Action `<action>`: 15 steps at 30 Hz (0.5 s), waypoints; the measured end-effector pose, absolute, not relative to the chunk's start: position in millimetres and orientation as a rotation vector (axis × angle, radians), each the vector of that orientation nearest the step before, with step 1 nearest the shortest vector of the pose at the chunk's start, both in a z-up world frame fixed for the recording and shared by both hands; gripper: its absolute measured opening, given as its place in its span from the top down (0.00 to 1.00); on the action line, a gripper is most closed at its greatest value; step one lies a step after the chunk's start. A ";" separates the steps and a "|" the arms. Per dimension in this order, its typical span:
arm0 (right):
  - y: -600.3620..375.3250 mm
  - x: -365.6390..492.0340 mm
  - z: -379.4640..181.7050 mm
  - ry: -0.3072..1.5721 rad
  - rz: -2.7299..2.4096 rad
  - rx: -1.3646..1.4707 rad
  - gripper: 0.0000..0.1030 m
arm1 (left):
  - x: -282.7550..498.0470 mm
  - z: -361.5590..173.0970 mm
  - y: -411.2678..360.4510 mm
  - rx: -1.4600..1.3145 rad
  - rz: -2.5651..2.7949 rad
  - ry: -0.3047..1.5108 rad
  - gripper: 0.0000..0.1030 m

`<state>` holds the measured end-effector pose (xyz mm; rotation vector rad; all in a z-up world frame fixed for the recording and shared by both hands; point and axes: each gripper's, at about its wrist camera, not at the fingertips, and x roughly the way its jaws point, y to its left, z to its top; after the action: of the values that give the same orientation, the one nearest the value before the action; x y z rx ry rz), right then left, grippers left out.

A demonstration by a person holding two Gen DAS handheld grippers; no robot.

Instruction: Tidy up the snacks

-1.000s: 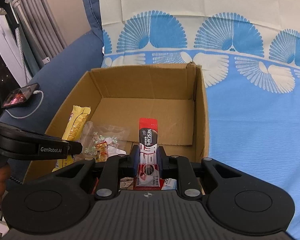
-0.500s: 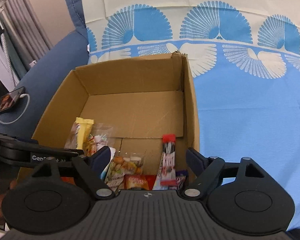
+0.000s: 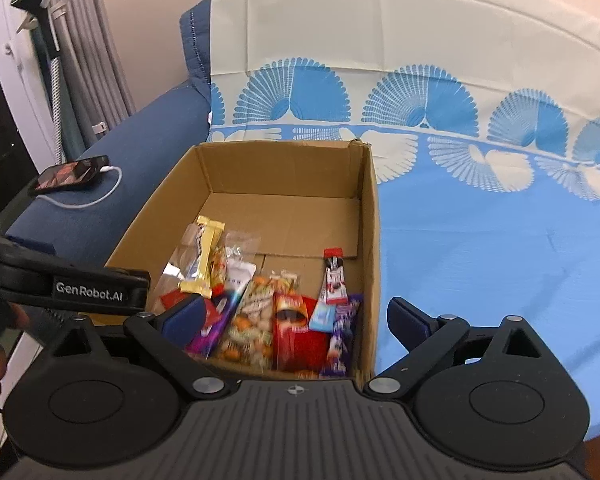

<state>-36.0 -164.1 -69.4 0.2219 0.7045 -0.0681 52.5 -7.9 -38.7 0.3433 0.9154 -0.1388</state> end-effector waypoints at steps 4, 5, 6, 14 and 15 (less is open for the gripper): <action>-162.3 -59.4 -58.6 0.674 -0.105 0.220 0.05 | 24.2 -32.8 -6.5 0.374 -0.139 0.898 0.00; -162.8 -65.8 -56.3 0.668 -0.118 0.223 0.05 | 17.5 -31.7 -4.8 0.371 -0.140 0.894 0.00; -163.0 -71.6 -55.1 0.666 -0.127 0.226 0.04 | 11.4 -30.9 -2.2 0.357 -0.143 0.899 0.00; -151.5 -110.0 -47.2 0.637 -0.111 0.195 0.00 | -24.9 -24.3 15.9 0.256 -0.169 0.901 0.00; -148.3 -113.1 -46.8 0.637 -0.103 0.185 0.00 | -27.1 -23.5 16.9 0.261 -0.164 0.896 0.00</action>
<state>-113.1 -148.3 -46.8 0.1846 0.6370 -0.1034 -27.1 16.9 -23.5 0.2608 0.8958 -0.1635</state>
